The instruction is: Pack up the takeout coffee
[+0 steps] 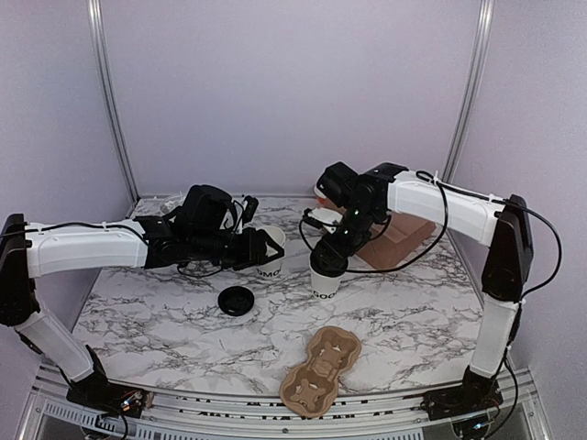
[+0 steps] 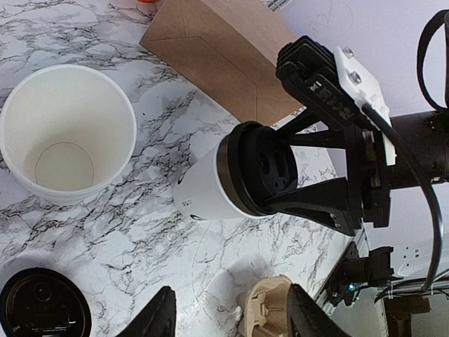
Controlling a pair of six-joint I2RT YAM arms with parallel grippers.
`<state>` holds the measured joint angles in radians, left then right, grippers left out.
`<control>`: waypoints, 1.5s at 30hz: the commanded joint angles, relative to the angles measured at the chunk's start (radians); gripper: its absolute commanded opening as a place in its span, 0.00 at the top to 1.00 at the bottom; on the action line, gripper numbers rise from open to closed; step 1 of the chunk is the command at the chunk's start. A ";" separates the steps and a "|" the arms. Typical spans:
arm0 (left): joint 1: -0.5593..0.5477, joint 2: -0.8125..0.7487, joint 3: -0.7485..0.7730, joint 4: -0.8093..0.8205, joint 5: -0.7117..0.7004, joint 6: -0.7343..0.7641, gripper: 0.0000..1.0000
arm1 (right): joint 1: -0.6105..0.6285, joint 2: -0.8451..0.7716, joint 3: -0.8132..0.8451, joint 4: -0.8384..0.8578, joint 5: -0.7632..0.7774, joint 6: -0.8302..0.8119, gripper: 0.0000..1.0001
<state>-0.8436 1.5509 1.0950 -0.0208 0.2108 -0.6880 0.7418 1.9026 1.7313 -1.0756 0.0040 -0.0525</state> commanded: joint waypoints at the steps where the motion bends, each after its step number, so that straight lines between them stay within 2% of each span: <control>1: 0.004 0.007 -0.010 0.025 0.012 0.005 0.45 | 0.002 0.017 0.040 -0.009 -0.011 0.006 0.31; 8: 0.007 0.005 -0.015 0.031 0.016 0.004 0.45 | 0.005 0.030 0.040 -0.009 -0.012 0.008 0.29; 14: 0.008 0.008 -0.017 0.036 0.018 -0.001 0.45 | 0.009 0.032 0.079 -0.013 -0.004 0.008 0.22; 25: 0.008 0.013 -0.020 0.042 0.021 -0.010 0.45 | 0.016 0.032 0.102 -0.015 0.022 0.014 0.18; 31: 0.000 0.047 -0.009 0.044 0.019 -0.030 0.45 | 0.016 -0.025 0.090 0.016 0.036 0.034 0.17; 38: -0.022 0.105 0.024 0.042 -0.028 -0.070 0.46 | -0.009 -0.202 -0.130 0.239 0.066 0.093 0.14; 41: -0.035 0.136 0.052 0.042 -0.054 -0.096 0.46 | -0.033 -0.315 -0.260 0.400 0.073 0.137 0.09; 43: -0.046 0.158 0.074 0.042 -0.081 -0.112 0.46 | -0.044 -0.393 -0.351 0.524 0.073 0.170 0.01; 45: -0.055 0.189 0.098 0.040 -0.109 -0.133 0.46 | -0.055 -0.449 -0.439 0.633 0.071 0.203 0.00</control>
<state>-0.8799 1.6958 1.1301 0.0025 0.1680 -0.7765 0.7132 1.5578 1.4002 -0.7303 0.0601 0.0639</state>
